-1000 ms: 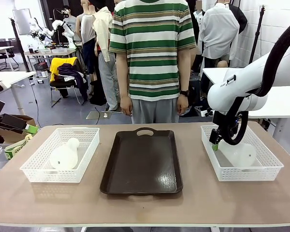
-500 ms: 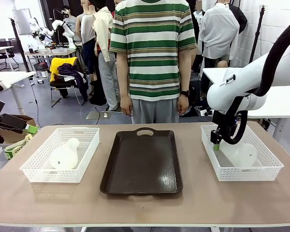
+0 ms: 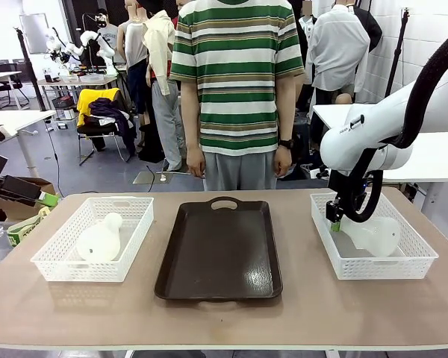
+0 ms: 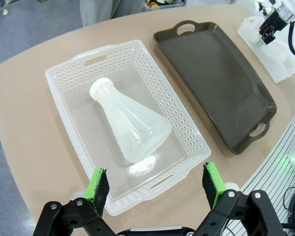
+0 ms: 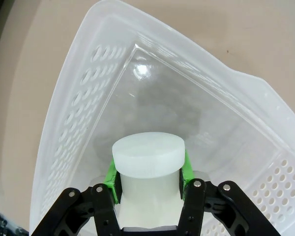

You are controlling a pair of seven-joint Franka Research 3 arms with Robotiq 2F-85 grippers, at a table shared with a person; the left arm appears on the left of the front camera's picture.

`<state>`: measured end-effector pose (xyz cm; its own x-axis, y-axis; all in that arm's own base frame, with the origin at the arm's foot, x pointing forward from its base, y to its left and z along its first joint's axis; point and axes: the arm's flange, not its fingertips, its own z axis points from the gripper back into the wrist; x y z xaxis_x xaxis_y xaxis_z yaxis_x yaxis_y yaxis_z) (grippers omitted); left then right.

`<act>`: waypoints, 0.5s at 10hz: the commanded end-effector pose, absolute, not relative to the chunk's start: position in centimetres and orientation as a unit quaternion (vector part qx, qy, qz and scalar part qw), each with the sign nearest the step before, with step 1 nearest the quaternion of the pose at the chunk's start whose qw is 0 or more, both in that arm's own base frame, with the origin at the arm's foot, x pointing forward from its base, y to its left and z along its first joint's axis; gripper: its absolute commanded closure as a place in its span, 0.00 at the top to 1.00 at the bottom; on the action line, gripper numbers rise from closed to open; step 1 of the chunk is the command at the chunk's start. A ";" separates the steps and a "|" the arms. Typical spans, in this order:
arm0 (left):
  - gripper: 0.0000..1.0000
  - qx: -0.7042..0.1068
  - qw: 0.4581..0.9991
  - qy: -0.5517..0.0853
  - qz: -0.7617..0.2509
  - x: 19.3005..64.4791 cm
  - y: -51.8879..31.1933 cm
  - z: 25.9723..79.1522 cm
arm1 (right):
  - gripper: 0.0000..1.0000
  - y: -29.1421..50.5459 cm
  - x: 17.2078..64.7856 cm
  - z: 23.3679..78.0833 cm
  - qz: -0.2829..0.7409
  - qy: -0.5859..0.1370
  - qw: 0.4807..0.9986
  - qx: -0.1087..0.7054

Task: Prepare the laboratory tools.
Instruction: Pick up the Big flask that the person points to.

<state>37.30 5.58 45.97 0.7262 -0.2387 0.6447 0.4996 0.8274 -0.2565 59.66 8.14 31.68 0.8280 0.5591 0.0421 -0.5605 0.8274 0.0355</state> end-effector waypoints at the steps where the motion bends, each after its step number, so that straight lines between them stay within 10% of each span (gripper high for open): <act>1: 1.00 -0.220 0.900 -0.311 -0.209 37.4 5.7 45.7 | 0.00 8.3 59.9 31.9 0.285 -0.003 0.958 0.010; 5: 1.00 -0.220 0.900 -0.311 -0.209 37.4 5.7 45.7 | 0.00 8.1 59.6 31.7 0.293 -0.015 0.956 0.023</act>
<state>37.30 5.58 45.97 0.7263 -0.2386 0.6446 0.4996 0.8274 -0.2566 59.42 8.13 31.67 0.8275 0.5609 0.0249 -0.5615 0.8263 0.0436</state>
